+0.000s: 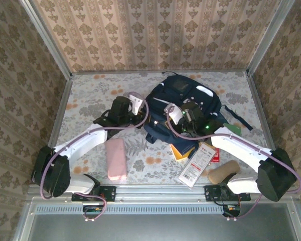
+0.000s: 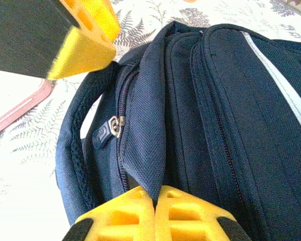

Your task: Pack the student bag

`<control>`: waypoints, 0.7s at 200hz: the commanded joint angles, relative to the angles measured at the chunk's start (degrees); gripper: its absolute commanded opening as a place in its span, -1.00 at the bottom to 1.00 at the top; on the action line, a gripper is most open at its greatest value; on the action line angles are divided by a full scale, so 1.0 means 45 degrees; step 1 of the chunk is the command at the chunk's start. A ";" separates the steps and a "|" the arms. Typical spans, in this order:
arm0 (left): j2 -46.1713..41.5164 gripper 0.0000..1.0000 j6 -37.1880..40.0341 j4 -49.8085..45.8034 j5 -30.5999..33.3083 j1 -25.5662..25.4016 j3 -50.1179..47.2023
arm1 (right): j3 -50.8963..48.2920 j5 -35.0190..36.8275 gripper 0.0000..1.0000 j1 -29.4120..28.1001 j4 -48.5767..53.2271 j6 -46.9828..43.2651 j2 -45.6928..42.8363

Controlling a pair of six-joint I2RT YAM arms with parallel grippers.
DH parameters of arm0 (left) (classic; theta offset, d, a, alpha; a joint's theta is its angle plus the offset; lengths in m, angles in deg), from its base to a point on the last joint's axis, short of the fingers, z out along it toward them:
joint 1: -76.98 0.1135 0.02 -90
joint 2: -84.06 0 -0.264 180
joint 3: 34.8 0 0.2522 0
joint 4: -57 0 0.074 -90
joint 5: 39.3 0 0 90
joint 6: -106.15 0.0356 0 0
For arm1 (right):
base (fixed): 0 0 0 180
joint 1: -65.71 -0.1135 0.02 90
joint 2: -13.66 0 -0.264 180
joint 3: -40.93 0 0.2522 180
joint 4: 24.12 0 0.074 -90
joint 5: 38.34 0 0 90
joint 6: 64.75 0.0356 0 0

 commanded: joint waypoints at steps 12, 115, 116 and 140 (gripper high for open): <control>0.0161 0.09 0.0498 -0.0109 -0.1768 -0.0372 -0.0022 | 0.0207 -0.0692 -1.00 -0.0014 -0.0486 0.0180 -0.0741; 0.1615 -0.11 0.1186 -0.0948 -0.1768 -0.1408 0.0977 | 0.0266 -0.0754 -1.00 0.0168 -0.0816 0.0464 -0.0819; 0.1618 -0.10 0.1185 -0.0951 -0.1764 -0.1414 0.0984 | 0.0266 -0.0742 -1.00 0.0174 -0.0815 0.0464 -0.0809; 0.1665 -0.03 0.1279 -0.1136 -0.1534 -0.1670 0.1066 | 0.0237 -0.0731 -1.00 0.0295 -0.0908 0.0536 -0.0743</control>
